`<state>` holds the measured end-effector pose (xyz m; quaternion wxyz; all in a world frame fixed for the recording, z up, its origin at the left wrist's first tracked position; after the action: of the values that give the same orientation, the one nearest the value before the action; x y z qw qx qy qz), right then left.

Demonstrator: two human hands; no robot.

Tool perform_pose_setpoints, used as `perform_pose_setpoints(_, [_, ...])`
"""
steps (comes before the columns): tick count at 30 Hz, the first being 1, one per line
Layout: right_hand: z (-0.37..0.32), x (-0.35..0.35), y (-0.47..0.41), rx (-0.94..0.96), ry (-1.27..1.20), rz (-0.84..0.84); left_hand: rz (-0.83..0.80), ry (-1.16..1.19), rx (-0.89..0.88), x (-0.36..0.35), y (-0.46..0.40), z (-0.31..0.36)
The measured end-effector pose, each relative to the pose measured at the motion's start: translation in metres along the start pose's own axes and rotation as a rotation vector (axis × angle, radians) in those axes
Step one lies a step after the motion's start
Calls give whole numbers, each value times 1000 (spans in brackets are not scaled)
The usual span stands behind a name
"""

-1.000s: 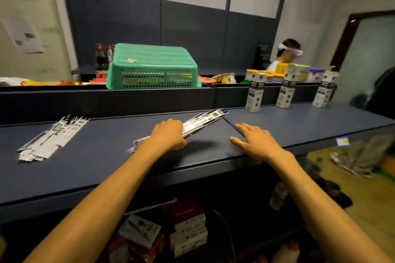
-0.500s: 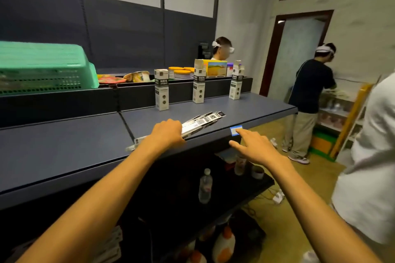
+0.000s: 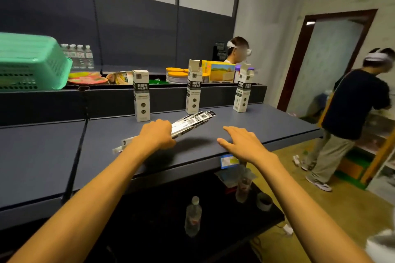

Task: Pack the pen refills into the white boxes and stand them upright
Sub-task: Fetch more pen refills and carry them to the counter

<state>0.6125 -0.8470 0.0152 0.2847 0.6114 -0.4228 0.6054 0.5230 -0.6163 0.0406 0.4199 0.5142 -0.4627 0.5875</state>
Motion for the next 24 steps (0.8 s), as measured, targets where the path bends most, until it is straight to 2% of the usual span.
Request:
perform_pose_setpoints(13, [55,0,-146,166,-171,29,-99,-7,275,-19,-90,10])
perform_pose_setpoints(20, [86,-5,-202,251,-281,22,-104,10,332,-27,-118,48])
perform_pose_setpoints(24, [89,-2,-230,282,-358,79,-133,129,353,-32,-129,51])
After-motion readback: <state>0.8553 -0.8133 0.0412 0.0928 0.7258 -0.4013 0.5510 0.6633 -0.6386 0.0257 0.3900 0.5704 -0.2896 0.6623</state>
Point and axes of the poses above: each hand's wrist, its own y-axis away from the middle knuckle, its own x-axis out of the back of the hand, z = x × y, the point moved 2 cm from there along -y, towards the middle knuckle, and after that the axes turned 1 degree about -x, right-handed, at the moved point
